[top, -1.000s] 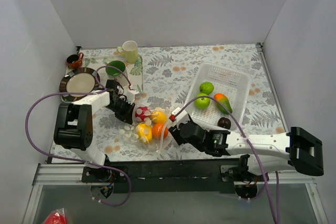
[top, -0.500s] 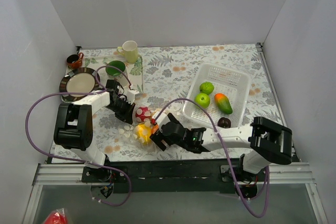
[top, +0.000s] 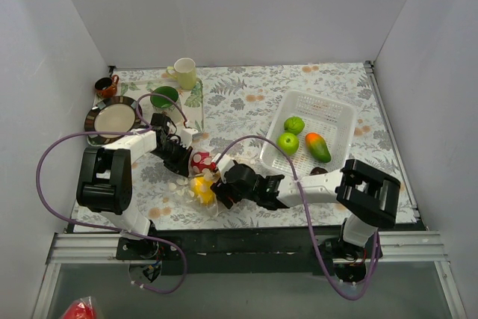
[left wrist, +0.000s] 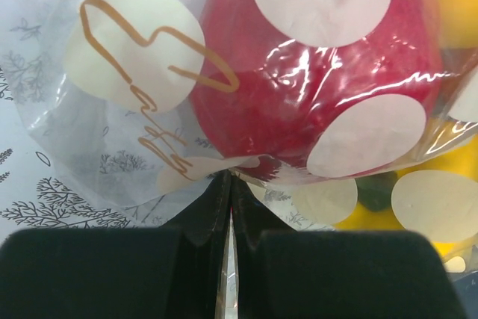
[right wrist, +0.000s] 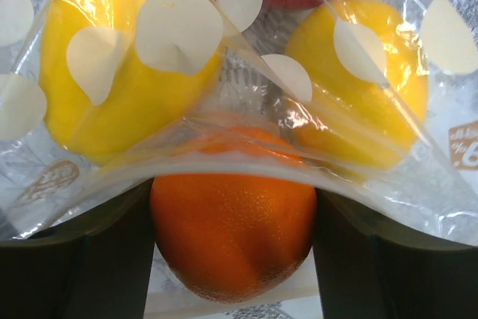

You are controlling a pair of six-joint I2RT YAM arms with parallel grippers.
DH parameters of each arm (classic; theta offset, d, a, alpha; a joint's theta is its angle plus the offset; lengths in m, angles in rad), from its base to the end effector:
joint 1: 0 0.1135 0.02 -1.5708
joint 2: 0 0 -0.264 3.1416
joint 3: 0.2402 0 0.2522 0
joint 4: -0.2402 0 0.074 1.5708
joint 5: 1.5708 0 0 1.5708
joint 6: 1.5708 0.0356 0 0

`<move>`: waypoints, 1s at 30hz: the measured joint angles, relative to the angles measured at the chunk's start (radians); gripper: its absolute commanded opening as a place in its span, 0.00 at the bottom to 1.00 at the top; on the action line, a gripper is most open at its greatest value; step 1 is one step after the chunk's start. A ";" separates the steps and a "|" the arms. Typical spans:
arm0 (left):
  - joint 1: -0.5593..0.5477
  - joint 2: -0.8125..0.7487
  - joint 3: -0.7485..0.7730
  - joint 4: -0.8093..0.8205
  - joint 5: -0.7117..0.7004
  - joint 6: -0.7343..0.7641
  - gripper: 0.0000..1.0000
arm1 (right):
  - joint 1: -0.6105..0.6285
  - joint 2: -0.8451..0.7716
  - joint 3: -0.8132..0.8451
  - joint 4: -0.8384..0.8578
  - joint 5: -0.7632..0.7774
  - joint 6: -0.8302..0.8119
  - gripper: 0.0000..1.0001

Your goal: Open the zip-top bag and remove the fake food

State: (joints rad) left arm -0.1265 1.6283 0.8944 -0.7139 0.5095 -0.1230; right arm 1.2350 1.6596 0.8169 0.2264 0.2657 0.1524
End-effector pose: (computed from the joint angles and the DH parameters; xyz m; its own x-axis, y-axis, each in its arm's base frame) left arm 0.2658 -0.0513 0.1533 -0.9979 0.0190 -0.0624 0.0474 0.8673 -0.4955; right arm 0.1207 0.3176 0.1709 -0.3158 -0.4604 -0.8296 -0.8017 0.5971 -0.0261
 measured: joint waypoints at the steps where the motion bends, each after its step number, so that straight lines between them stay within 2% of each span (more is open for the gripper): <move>1: 0.000 0.000 0.000 0.000 0.000 0.001 0.00 | -0.001 -0.005 -0.006 0.006 -0.003 0.000 0.50; 2: 0.000 0.000 0.000 0.000 0.000 0.002 0.00 | -0.002 -0.015 -0.017 0.010 -0.007 0.002 0.37; 4: 0.000 0.000 0.000 0.000 -0.001 0.003 0.00 | -0.002 -0.050 -0.036 0.001 -0.008 0.002 0.26; 5: 0.000 0.000 0.000 0.000 -0.001 0.003 0.00 | -0.002 -0.084 -0.048 -0.007 -0.007 0.005 0.13; 6: 0.000 0.000 0.000 0.000 -0.001 0.003 0.00 | -0.002 -0.120 -0.052 -0.023 -0.003 0.005 0.10; 13: 0.000 0.000 0.000 0.004 -0.001 0.007 0.00 | -0.009 -0.489 -0.077 -0.088 0.134 -0.020 0.10; 17: 0.000 0.000 0.000 0.004 -0.001 0.007 0.00 | -0.120 -0.655 -0.095 -0.127 0.245 -0.038 0.15; 18: 0.000 0.000 0.000 0.005 -0.001 0.007 0.00 | -0.183 -0.679 -0.098 -0.146 0.275 -0.035 0.19; 19: 0.000 0.000 0.000 0.005 -0.001 0.007 0.00 | -0.278 -0.698 -0.104 -0.170 0.303 -0.025 0.36; 21: 0.000 0.000 0.000 0.005 -0.001 0.007 0.00 | -0.431 -0.705 -0.117 -0.213 0.352 -0.012 0.60; 22: 0.000 0.000 0.000 0.004 -0.001 0.007 0.00 | -0.496 -0.697 -0.122 -0.241 0.367 0.002 0.95; 23: 0.000 0.000 0.000 0.004 -0.001 0.007 0.00 | -0.536 -0.687 -0.124 -0.266 0.380 0.009 0.98; 25: 0.000 0.000 0.000 0.004 -0.001 0.007 0.00 | -0.594 -0.647 -0.122 -0.323 0.397 0.031 0.98; 30: 0.000 0.000 0.000 0.004 -0.001 0.007 0.00 | -0.605 -0.537 -0.077 -0.460 0.409 0.058 0.98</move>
State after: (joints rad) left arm -0.1265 1.6287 0.8948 -0.7101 0.5087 -0.1162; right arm 0.6296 1.1221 0.7403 -0.2337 0.6743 0.2108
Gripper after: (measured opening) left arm 0.009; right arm 0.983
